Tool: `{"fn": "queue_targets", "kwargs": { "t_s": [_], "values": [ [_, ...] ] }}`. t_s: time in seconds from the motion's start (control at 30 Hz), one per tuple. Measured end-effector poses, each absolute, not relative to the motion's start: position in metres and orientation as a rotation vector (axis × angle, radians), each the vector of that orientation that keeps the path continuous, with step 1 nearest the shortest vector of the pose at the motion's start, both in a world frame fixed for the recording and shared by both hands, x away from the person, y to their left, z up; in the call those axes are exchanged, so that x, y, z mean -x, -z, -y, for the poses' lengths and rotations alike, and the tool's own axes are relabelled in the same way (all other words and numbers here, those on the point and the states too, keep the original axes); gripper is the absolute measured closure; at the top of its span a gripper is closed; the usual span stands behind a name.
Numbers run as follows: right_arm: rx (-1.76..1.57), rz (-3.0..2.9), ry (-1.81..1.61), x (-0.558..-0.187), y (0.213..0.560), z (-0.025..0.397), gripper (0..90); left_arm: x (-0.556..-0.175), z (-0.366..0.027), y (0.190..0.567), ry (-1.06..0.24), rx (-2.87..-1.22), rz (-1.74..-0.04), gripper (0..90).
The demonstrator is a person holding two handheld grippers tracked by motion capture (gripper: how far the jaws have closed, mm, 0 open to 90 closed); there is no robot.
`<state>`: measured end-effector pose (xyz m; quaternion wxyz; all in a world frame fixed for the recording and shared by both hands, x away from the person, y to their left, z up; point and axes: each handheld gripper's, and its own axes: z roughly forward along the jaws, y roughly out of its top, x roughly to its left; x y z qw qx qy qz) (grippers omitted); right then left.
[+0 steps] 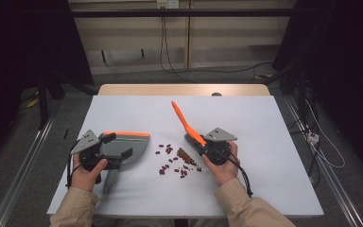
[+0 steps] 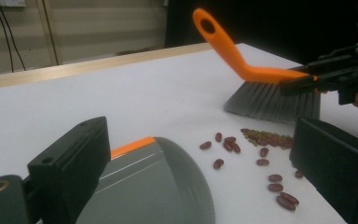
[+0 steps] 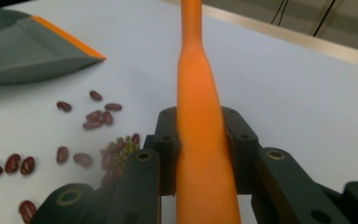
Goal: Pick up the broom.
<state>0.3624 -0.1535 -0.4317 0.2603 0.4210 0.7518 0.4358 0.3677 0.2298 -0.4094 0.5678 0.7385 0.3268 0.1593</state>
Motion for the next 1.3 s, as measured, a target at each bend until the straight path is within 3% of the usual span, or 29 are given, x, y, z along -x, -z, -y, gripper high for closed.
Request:
{"fn": "queue_targets", "kwargs": {
  "t_s": [1.3],
  "values": [
    [-0.981, -2.114, -1.158, -0.342, 0.436, 0.115, 70.9, -0.367, -0.230, 0.409, -0.377, -1.736, -0.768, 5.2]
  ]
}}
